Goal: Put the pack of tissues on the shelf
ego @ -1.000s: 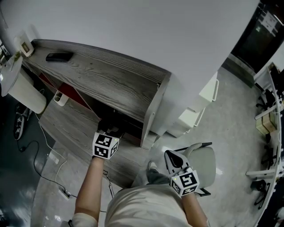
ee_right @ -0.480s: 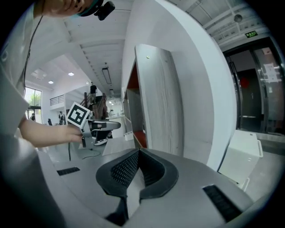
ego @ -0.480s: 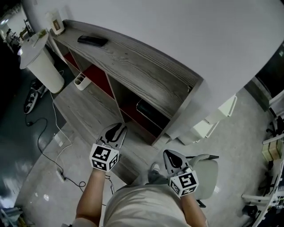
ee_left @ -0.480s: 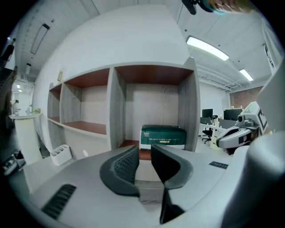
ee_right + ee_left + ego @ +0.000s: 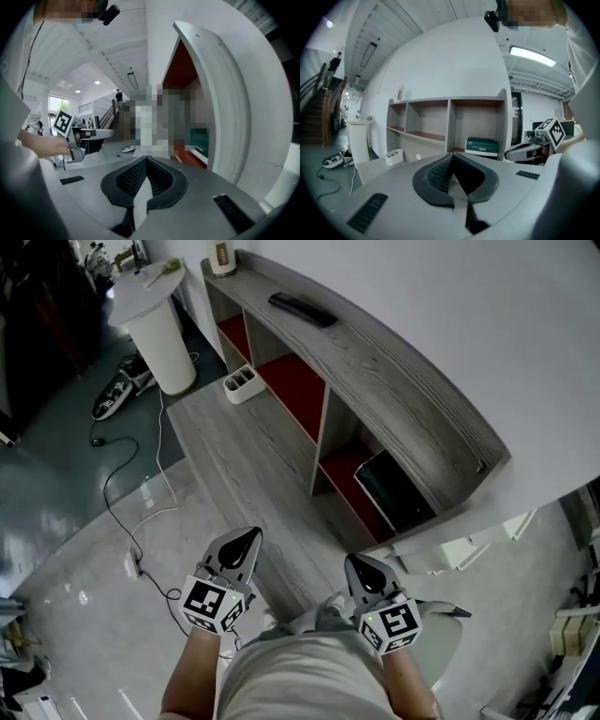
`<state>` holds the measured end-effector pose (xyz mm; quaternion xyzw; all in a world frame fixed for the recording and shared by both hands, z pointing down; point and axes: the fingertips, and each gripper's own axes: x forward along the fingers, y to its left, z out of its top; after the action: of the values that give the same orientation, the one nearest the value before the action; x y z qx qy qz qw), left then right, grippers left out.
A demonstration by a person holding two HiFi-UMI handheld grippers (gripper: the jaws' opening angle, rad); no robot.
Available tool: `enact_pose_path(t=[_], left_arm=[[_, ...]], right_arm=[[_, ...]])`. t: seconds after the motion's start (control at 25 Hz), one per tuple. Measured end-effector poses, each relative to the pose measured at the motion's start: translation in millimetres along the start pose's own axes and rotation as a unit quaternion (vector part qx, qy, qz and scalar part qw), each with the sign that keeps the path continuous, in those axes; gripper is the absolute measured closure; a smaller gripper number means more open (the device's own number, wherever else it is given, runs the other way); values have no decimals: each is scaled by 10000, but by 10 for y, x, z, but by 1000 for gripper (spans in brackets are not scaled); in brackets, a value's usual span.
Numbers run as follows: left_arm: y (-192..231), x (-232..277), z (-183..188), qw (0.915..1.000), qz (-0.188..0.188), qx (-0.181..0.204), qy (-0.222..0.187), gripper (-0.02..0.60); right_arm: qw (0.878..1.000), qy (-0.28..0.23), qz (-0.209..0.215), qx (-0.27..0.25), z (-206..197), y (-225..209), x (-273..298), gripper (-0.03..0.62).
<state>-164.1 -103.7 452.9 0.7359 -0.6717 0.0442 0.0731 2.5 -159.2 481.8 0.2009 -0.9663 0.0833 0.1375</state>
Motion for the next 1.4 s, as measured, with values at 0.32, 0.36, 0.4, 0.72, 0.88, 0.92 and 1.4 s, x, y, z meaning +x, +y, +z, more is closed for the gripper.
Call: enact_pose_path(t=[0.32,0.36,0.4,0.72,0.88,0.92,1.4], left_arm=[[339,-728,-148,9944,1013,-210,204,566],[363,-812,-166,9932,1123,-226,218,566],[390,-897,-181,9916,1248,-257,229,568],[502,-1460,-260,9739,2222,-446,95,568],[488,-1654,-297,9709,2318,-595,35,568],[481,-1692,-298,9710,2301,-653,1,568],[469,-1761,-259,9704,2285,-785,-58,568]], right_arm=[[9954,57,902,-312,191,474,451,566],[9943,58,1008,-345,210,537,497,567],[9931,59,1109,-376,227,598,539,566],[9821,68,1790,-584,314,1038,743,566],[9772,79,2015,-658,331,1214,785,566],[9764,84,2051,-667,335,1244,789,566],[9715,45,2238,-782,423,1412,765,566]])
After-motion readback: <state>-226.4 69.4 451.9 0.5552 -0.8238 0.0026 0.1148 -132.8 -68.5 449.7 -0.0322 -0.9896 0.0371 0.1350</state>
